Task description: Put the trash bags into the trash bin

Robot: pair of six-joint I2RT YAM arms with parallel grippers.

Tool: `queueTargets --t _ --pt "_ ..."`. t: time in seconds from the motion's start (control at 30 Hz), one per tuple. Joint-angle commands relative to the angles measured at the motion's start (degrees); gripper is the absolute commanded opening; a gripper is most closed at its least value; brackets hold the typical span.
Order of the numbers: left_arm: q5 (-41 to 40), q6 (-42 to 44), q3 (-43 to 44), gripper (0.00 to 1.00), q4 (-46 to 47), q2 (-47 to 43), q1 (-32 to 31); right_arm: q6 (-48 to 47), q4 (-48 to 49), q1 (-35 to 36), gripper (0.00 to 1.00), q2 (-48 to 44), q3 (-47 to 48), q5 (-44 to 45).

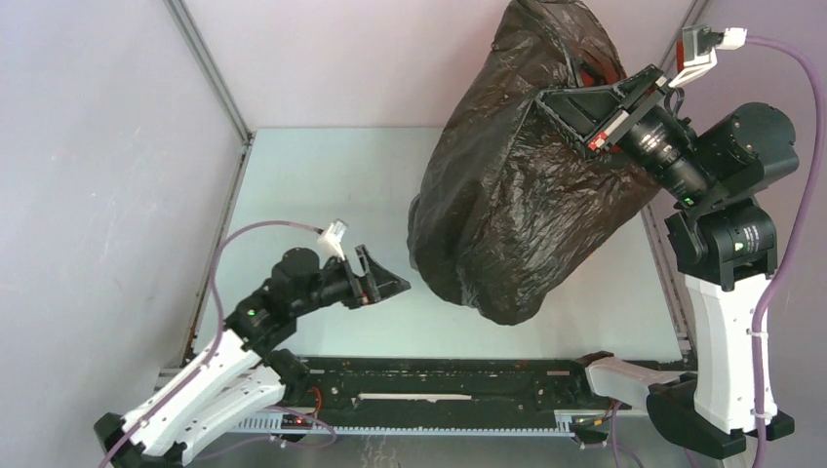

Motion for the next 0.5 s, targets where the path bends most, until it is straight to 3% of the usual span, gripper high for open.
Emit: queueTargets --t 0.0,0.2,0.3,0.37,0.47 --pt "9.7 -9.0 -7.1 1.00 40.2 3.4 -1.9 3.4 1.7 -1.1 0.00 -0.8 2.8 -2.9" --pt "10.8 -3.0 4.3 1.00 47.7 21.5 -9.7 7.9 2.9 -1.4 0.00 -1.3 3.5 -4.1" --pt "9.5 -2.6 8.6 0.98 50.5 27.6 -10.7 10.9 4.9 -1.4 0.00 -1.3 3.8 -5.0" --pt "5.0 -1.0 10.3 0.79 49.1 28.4 -10.7 11.8 5.6 -1.4 0.00 -1.5 4.6 -4.9" --pt "-2.9 1.4 11.9 0.39 42.2 24.8 -10.6 11.8 4.6 -1.4 0.00 -1.3 7.3 -5.1"
